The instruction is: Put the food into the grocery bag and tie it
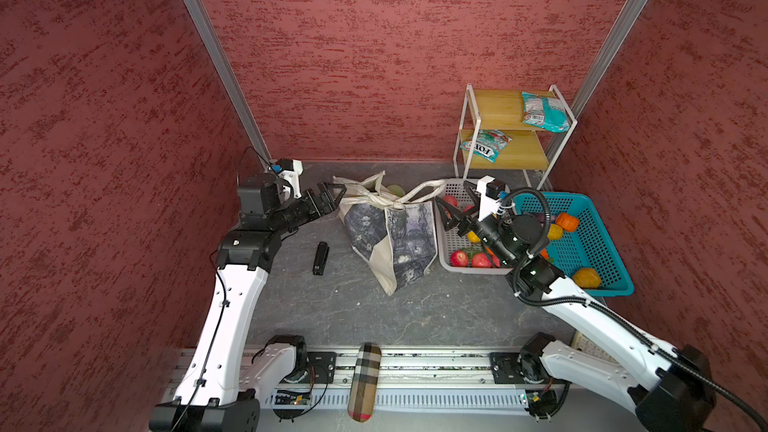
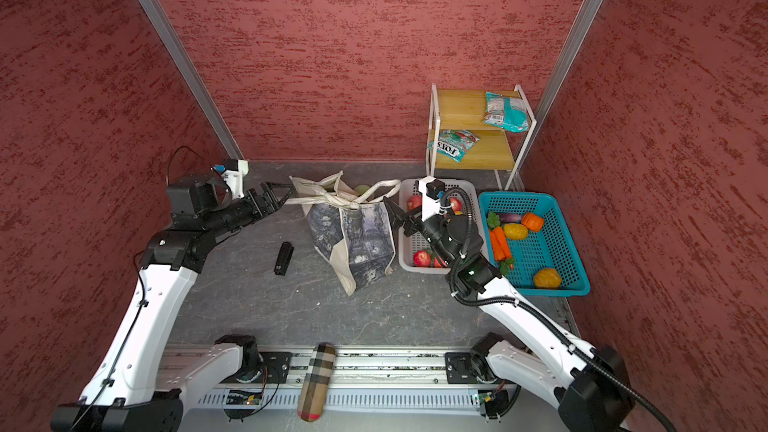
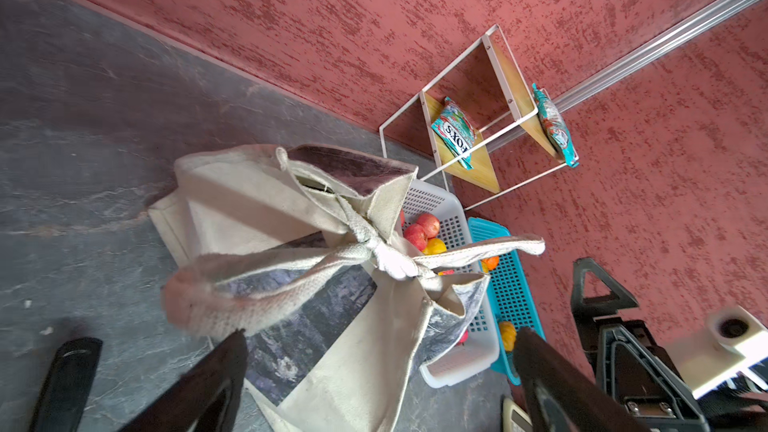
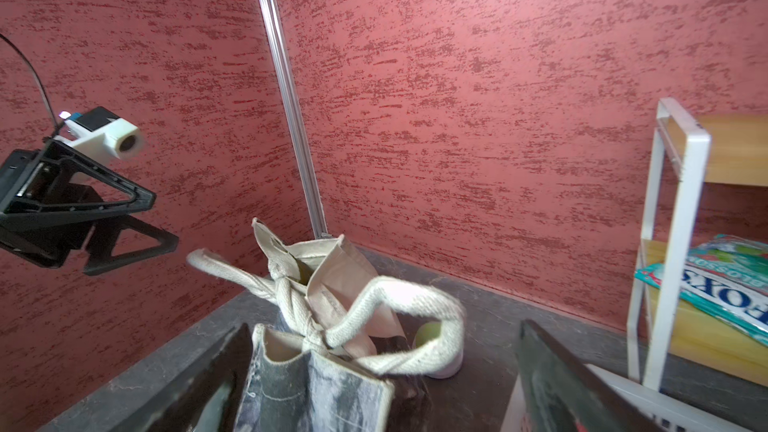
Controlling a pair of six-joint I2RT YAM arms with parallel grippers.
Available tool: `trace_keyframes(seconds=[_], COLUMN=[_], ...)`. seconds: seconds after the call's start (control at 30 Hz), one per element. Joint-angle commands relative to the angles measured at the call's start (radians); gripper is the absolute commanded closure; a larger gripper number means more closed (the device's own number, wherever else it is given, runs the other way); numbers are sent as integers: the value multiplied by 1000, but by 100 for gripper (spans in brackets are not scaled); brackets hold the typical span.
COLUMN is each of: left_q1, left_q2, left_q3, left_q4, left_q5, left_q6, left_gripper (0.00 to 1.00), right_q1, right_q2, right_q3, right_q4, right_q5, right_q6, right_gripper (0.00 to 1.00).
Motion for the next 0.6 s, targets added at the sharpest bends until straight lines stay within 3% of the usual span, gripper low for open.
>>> trace_keyframes(seconds=[0.0, 0.2, 0.37, 0.57], left_q1=[6, 9, 10, 47], left_q2=[-56, -166, -257, -278], left_q3=[-20, -66, -206, -384], left_q4=[-57, -72, 59, 237], left_q5=[-137, -405, -629, -741], left_q6=[44, 71, 82, 74], left_gripper=[1, 0, 1, 0], right_q1=[3, -7, -65, -160], right_q2=[-70, -150, -191, -259], right_q3=[-27, -86, -172, -345], right_q4=[-62, -143, -149, 12], right_q5=[84, 316, 486, 594], right_q6=[-46, -60, -59, -119], right_gripper=[1, 1, 1, 1])
